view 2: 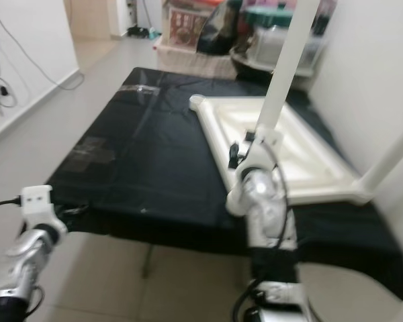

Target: Building children table

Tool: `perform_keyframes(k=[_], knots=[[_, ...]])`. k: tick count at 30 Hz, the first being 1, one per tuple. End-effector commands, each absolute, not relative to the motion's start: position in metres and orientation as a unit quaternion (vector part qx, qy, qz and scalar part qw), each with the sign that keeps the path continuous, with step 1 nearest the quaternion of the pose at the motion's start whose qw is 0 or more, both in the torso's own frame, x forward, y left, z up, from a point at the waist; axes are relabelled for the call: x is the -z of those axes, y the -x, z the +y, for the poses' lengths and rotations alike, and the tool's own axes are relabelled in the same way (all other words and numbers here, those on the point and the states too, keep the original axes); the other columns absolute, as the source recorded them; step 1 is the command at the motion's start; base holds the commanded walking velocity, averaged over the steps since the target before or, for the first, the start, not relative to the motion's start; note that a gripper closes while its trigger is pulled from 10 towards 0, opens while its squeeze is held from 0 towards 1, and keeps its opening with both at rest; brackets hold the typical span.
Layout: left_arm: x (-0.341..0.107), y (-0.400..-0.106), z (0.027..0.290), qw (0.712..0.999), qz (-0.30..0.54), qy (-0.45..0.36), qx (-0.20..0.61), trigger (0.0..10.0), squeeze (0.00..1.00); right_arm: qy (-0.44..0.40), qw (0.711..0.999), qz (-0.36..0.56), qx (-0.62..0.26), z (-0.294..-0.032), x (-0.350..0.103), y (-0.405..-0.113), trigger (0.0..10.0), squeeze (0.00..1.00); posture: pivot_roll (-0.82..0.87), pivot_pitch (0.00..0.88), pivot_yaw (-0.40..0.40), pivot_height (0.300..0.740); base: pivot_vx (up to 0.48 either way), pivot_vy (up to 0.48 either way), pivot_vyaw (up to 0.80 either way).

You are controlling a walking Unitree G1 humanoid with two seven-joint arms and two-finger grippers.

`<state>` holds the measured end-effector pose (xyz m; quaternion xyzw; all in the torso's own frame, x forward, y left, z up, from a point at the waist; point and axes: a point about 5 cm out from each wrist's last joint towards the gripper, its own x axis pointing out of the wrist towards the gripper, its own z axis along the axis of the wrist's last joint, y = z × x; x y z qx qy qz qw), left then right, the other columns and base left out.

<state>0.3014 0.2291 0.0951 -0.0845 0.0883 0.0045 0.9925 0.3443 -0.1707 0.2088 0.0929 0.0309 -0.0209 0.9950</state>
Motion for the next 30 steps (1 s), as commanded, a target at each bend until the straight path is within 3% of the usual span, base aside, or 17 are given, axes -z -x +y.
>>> perform_keyframes(k=[1, 3, 4, 5, 9, 16, 21, 24, 25, 26, 27, 30], knots=[[-0.087, -0.299, 0.226, 0.99, 0.106, 0.088, -0.003, 10.0, 0.0, -0.106, 0.994, 0.02, -0.032, -0.162, -0.219, -0.345, 10.0, 0.0, 0.06, 0.0, -0.102, 0.74, 0.0, 0.0, 0.0], [-0.085, -0.299, 0.225, 0.99, 0.108, 0.089, -0.002, 10.0, 0.0, -0.101, 0.981, -0.005, -0.167, -0.161, -0.229, -0.339, 10.0, 0.0, 0.05, 0.0, -0.1, 0.74, 0.0, 0.0, 0.0], [-0.085, -0.299, 0.225, 0.99, 0.108, 0.089, -0.002, 10.0, 0.0, -0.101, 0.981, -0.005, -0.167, -0.161, -0.229, -0.339, 10.0, 0.0, 0.05, 0.0, -0.1, 0.74, 0.0, 0.0, 0.0], [-0.085, -0.3, 0.224, 0.99, 0.109, 0.09, 0.0, 10.0, 0.0, -0.068, 0.962, -0.006, -0.264, -0.164, -0.22, -0.333, 10.0, 0.0, 0.05, 0.0, -0.097, 0.74, 0.0, 0.0, 0.0], [-0.086, -0.303, 0.222, 0.99, 0.108, 0.09, 0.004, 10.0, 0.0, -0.005, 0.933, 0.037, -0.358, -0.18, -0.191, -0.33, 10.0, 0.0, 0.06, 0.0, -0.107, 0.74, 0.0, 0.0, 0.0], [-0.087, -0.303, 0.222, 0.99, 0.105, 0.089, 0.004, 10.0, 0.0, 0.008, 0.917, 0.052, -0.395, -0.181, -0.184, -0.335, 10.0, 0.0, 0.07, 0.0, -0.113, 0.74, 0.0, 0.0, 0.0], [-0.086, -0.3, 0.224, 0.99, 0.106, 0.088, 0.001, 10.0, 0.0, -0.003, 0.896, 0.003, -0.444, -0.14, -0.202, -0.347, 10.0, 0.0, 0.09, 0.0, -0.121, 0.74, 0.0, 0.0, 0.0], [-0.086, -0.3, 0.224, 0.99, 0.106, 0.088, 0.001, 10.0, 0.0, -0.003, 0.896, 0.003, -0.444, -0.14, -0.202, -0.347, 10.0, 0.0, 0.09, 0.0, -0.121, 0.74, 0.0, 0.0, 0.0], [-0.086, -0.3, 0.223, 0.99, 0.106, 0.088, 0.001, 10.0, 0.0, -0.007, 0.893, -0.012, -0.449, -0.132, -0.205, -0.349, 8.9, 0.0, 0.09, 0.0, -0.122, 0.74, 0.0, 0.0, 0.0], [-0.086, -0.3, 0.223, 0.991, 0.106, 0.087, 0.001, 10.0, 0.0, -0.014, 0.895, -0.027, -0.445, -0.129, -0.207, -0.355, 3.9, 0.0, 0.1, 0.0, -0.126, 0.74, 0.0, 0.0, 0.0], [-0.086, -0.3, 0.223, 0.991, 0.105, 0.086, 0.002, 10.0, 0.0, -0.023, 0.903, -0.035, -0.427, -0.13, -0.208, -0.36, 0.0, 0.0, 0.1, 0.0, -0.126, 0.74, 0.0, 0.0, 0.0], [-0.086, -0.3, 0.224, 0.991, 0.105, 0.085, 0.001, 10.0, 0.0, -0.024, 0.922, -0.025, -0.385, -0.135, -0.205, -0.368, 0.0, 0.0, 0.1, 0.0, -0.127, 0.74, 0.0, 0.0, 0.0]])
